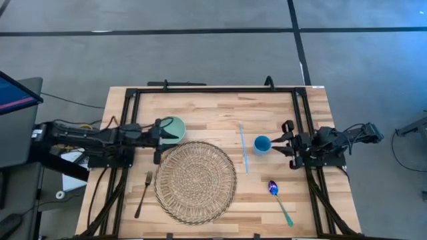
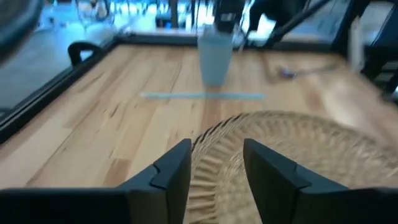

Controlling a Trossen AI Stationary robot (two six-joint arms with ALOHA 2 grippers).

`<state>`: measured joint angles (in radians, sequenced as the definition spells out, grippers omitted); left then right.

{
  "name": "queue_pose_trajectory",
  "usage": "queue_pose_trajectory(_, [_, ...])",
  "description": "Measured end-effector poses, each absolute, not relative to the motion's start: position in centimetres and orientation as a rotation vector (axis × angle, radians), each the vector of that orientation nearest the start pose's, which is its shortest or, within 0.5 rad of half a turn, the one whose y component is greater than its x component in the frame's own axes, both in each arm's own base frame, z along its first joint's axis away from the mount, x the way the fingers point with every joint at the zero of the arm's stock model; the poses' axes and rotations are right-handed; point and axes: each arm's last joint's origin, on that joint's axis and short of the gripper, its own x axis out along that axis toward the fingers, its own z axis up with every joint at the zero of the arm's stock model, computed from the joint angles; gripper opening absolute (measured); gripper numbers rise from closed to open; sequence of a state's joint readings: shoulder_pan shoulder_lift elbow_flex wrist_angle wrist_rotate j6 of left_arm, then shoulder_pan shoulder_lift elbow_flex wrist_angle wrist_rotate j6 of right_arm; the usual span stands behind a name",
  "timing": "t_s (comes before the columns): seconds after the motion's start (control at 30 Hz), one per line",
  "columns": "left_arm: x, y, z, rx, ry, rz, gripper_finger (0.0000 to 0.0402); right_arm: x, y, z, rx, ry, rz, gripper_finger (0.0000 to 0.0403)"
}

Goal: Pick & Place Utensil
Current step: Put the green bowl on the bottom of the brown mat

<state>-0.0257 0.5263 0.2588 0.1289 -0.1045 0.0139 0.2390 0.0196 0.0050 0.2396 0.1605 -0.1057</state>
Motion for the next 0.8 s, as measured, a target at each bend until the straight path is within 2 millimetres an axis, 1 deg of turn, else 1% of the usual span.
queue_pose_trajectory(0.1, [15.1, 0.0, 22.0, 0.038, 0.239, 0.111, 0.0151, 9.2, 1.6, 19.6, -0.214, -0.291, 0.0, 0.0095])
queue_pose_trajectory(0.17, [15.6, 0.1, 22.0, 0.036, 0.324, 0.133, 0.015, 9.0, 1.4, 20.2, -0.259, -0.335, -0.057, 0.0095])
queue_pose_trajectory(0.27, [16.1, 0.1, 21.4, -0.02, 0.426, 0.161, 0.015, 8.8, 1.0, 20.9, -0.226, -0.387, -0.131, 0.0095])
queue_pose_trajectory(0.4, [16.4, 0.1, 20.6, -0.053, 0.502, 0.182, 0.0149, 8.9, 0.7, 20.8, -0.211, -0.369, -0.184, 0.0095])
queue_pose_trajectory(0.63, [16.7, 0.3, 19.9, -0.031, 0.544, 0.269, 0.0148, 9.1, 0.3, 20.3, -0.07, -0.32, -0.191, 0.0095])
queue_pose_trajectory(0.8, [17.1, 0.3, 19.1, -0.068, 0.594, 0.286, 0.0147, 9.3, 0.3, 19.7, -0.061, -0.265, -0.191, 0.0095])
